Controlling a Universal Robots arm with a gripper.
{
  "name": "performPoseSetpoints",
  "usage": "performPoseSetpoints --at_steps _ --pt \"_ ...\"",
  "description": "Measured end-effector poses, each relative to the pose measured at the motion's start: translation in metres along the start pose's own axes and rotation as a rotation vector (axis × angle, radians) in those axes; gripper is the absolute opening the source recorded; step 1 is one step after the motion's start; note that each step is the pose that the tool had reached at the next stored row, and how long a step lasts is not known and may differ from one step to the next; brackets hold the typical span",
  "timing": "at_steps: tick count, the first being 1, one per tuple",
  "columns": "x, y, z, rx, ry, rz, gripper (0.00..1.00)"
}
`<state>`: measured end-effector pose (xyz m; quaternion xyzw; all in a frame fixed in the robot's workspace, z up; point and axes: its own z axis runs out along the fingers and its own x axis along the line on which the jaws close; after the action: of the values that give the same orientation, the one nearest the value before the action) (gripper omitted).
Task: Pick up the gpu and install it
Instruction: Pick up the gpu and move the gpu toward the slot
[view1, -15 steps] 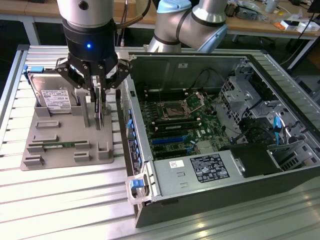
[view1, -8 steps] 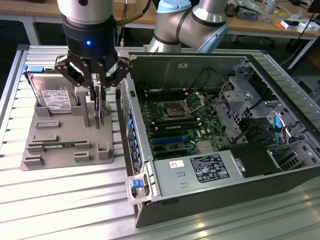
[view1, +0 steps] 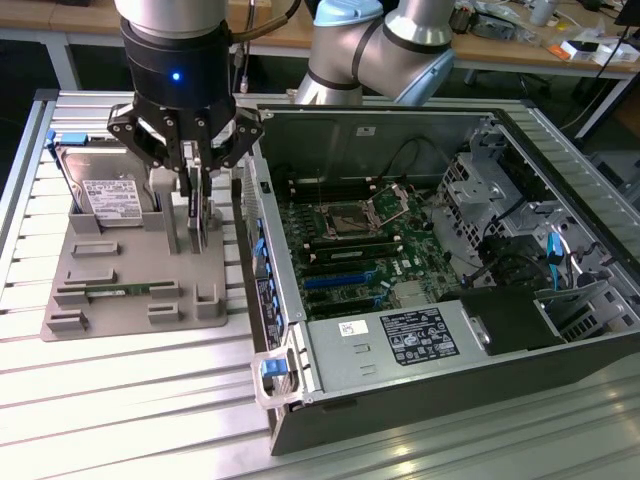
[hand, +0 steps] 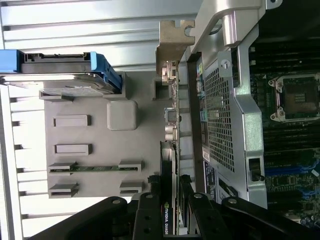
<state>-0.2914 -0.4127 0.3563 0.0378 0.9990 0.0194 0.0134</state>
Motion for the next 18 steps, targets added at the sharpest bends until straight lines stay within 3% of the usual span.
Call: performPoseSetpoints --at_steps 18 --pt "-0.0003 0.0004 -0.0108 -0.0002 -0.0002 0.000 0.26"
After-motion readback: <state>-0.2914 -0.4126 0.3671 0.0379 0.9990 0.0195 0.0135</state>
